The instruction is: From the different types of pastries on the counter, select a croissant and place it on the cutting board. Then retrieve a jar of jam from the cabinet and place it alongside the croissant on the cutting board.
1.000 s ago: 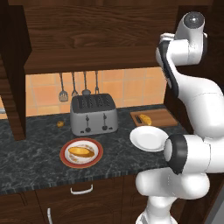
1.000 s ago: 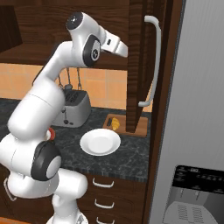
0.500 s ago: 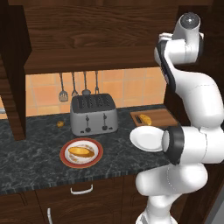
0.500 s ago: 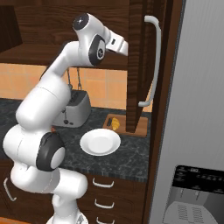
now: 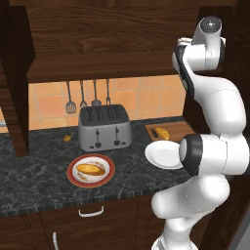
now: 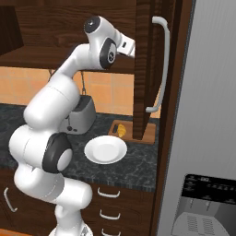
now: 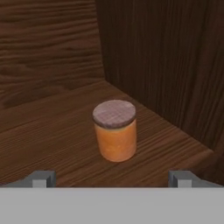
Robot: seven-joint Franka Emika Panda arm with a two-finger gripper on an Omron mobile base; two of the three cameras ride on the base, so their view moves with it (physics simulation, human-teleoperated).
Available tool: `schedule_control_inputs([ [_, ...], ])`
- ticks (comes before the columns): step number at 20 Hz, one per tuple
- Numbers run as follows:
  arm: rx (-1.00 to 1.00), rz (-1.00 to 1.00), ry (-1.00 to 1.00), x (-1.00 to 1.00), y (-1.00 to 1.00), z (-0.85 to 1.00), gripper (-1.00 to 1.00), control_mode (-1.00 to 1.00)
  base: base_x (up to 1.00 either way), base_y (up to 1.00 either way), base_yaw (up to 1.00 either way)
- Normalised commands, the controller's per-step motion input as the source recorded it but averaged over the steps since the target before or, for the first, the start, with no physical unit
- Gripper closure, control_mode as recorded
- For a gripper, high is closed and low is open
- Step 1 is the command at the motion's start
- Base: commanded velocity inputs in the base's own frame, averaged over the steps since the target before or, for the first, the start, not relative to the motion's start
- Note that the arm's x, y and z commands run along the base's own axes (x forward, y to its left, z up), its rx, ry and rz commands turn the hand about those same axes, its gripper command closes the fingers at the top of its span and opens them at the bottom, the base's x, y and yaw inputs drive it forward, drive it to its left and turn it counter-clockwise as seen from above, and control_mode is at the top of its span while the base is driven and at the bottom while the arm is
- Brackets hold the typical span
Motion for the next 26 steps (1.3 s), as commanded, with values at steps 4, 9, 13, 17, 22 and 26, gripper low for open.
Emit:
schedule_control_inputs([
  [4, 0.00, 0.00, 0.00, 0.19, -0.03, -0.11, -1.00, -1.00, 0.00, 0.00, 0.00],
  [9, 0.00, 0.00, 0.00, 0.21, -0.16, -0.03, -1.00, -1.00, 0.00, 0.00, 0.00],
  [13, 0.00, -0.01, 0.00, 0.20, -0.23, 0.00, -1.00, -1.00, 0.00, 0.00, 0.00],
  [17, 0.00, 0.00, 0.00, 0.22, -0.11, 0.00, -1.00, -1.00, 0.00, 0.00, 0.00],
  [22, 0.01, 0.00, 0.00, 0.23, 0.00, -0.03, -1.00, -1.00, 0.00, 0.00, 0.00],
  [26, 0.00, 0.00, 0.00, 0.23, -0.09, -0.15, -1.00, -1.00, 0.00, 0.00, 0.00],
])
